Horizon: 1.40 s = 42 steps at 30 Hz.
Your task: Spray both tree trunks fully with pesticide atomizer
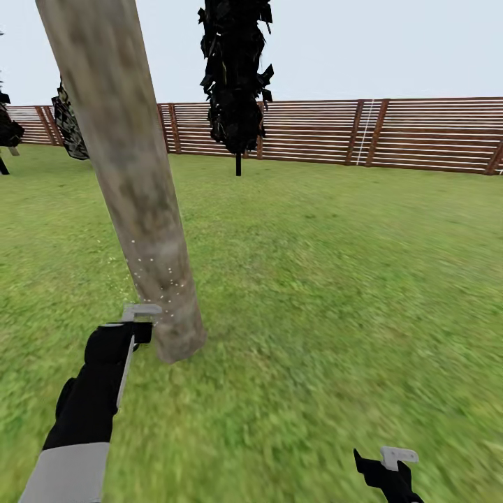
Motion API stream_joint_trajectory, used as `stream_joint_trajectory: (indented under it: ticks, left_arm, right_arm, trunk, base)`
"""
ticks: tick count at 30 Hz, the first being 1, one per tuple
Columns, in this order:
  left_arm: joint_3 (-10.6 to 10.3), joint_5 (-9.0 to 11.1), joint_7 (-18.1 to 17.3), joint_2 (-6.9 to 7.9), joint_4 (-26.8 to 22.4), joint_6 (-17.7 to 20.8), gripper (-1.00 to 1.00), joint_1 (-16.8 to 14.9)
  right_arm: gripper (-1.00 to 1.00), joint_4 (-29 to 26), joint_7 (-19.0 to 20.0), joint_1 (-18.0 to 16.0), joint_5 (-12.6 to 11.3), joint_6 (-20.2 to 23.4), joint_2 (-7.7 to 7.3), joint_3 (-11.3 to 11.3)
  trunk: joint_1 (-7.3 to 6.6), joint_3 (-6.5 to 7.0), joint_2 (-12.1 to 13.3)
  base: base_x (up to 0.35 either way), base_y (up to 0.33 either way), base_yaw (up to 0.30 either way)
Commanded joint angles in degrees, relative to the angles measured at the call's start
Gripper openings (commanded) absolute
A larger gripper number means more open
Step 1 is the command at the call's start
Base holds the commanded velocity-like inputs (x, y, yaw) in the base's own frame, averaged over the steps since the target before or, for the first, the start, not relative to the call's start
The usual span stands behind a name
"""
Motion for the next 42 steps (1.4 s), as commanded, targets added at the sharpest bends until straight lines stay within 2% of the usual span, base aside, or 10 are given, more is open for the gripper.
stream_joint_trajectory:
  ticks: [1, 7, 10, 16, 19, 22, 27, 30, 37, 42]
  left_arm:
    - [0.09, 0.03, 0.01, 0.27, -0.18, 0.09, -1.00, -0.23]
    - [6.81, 0.10, -0.13, 2.38, -0.19, 0.24, -1.00, -1.55]
    - [7.32, 0.16, -1.78, 3.32, -0.18, 0.23, -1.00, -1.90]
    - [6.33, 0.02, -6.93, 2.38, -0.56, 0.28, -1.00, -3.20]
    - [1.96, 0.02, -7.02, 2.10, -0.73, 0.67, -1.00, -3.90]
    - [1.11, -0.17, -7.02, 2.33, -0.75, 0.78, -1.00, -4.31]
    - [5.73, -0.32, -7.02, 4.33, -0.71, 0.84, -1.00, -7.88]
    - [6.20, -0.20, -7.02, 4.40, -0.66, 0.94, -1.00, -8.91]
    - [-1.55, -0.26, -7.10, 1.90, -0.74, 1.72, -1.00, -9.24]
    - [-0.50, -0.47, -7.11, 3.34, -1.01, 1.77, -1.00, -9.31]
  right_arm:
    - [1.00, 0.00, 0.00, 0.00, 0.00, 0.00, 0.00, 0.00]
    - [1.00, 0.00, 0.00, 0.00, 0.00, 0.00, 0.00, 0.00]
    - [1.00, 0.00, 0.00, 0.00, 0.00, 0.00, 0.00, 0.00]
    - [1.00, 0.00, 0.00, 0.00, 0.00, 0.00, 0.00, 0.00]
    - [1.00, 0.00, 0.00, 0.00, 0.00, 0.00, 0.00, 0.00]
    - [1.00, 0.00, 0.00, 0.00, 0.00, 0.00, 0.00, 0.00]
    - [1.00, 0.00, 0.00, 0.00, 0.00, 0.00, 0.00, 0.00]
    - [1.00, 0.00, 0.00, 0.00, 0.00, 0.00, 0.00, 0.00]
    - [1.00, 0.00, 0.00, 0.00, 0.00, 0.00, 0.00, 0.00]
    - [1.00, 0.00, 0.00, 0.00, 0.00, 0.00, 0.00, 0.00]
  trunk:
    - [0.00, 0.00, 0.00]
    - [0.00, 0.00, 0.00]
    - [0.00, 0.00, 0.00]
    - [0.00, 0.00, 0.00]
    - [0.00, 0.00, 0.00]
    - [0.00, 0.00, 0.00]
    - [0.00, 0.00, 0.00]
    - [0.00, 0.00, 0.00]
    - [0.00, 0.00, 0.00]
    - [0.00, 0.00, 0.00]
  base:
    - [0.000, 0.000, 0.000]
    - [0.000, 0.000, 0.000]
    - [0.000, 0.000, 0.000]
    - [0.000, 0.000, 0.000]
    - [0.000, 0.000, 0.000]
    - [0.000, 0.000, 0.000]
    - [0.000, 0.000, 0.000]
    - [0.000, 0.000, 0.000]
    - [0.000, 0.000, 0.000]
    - [0.000, 0.000, 0.000]
